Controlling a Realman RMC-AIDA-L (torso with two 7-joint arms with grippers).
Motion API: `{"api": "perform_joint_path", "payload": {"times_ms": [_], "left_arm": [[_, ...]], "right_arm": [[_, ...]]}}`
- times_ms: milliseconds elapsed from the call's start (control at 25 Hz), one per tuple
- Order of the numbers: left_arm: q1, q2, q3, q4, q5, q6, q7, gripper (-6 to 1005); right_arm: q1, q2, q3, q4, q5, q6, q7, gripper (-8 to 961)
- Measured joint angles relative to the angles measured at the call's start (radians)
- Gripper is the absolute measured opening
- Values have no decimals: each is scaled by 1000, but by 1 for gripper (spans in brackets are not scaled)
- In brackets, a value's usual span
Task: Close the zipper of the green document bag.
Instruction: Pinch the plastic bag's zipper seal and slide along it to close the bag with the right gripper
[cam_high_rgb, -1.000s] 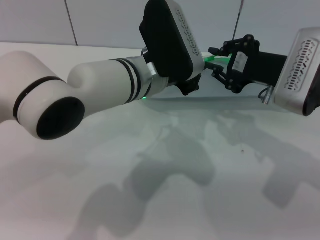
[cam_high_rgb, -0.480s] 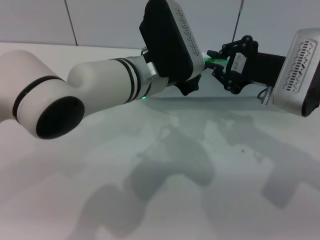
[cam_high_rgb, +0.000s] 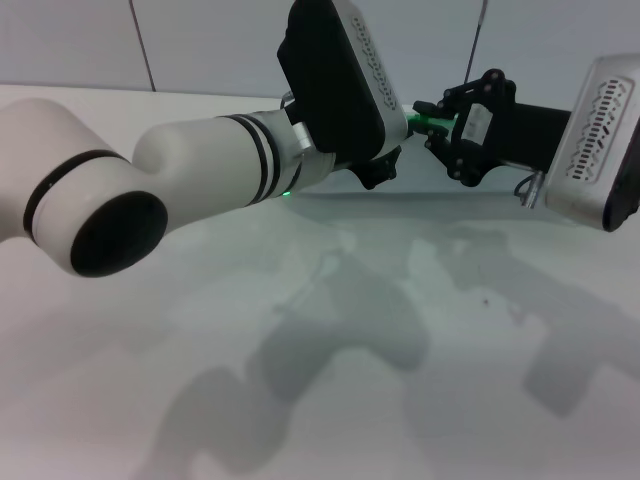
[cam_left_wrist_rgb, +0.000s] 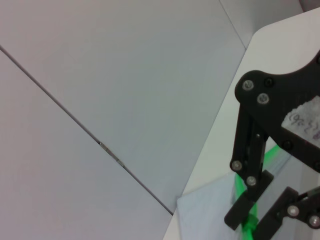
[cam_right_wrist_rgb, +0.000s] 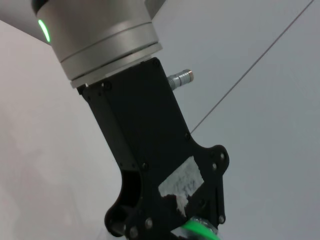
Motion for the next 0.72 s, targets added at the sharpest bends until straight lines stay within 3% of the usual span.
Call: {"api": "perform_joint_path", "payload": {"times_ms": [720], "left_arm": [[0, -1, 0, 0, 1, -2, 10, 85]], "right_arm": [[1, -2, -16, 0, -3, 16, 2, 106]]}}
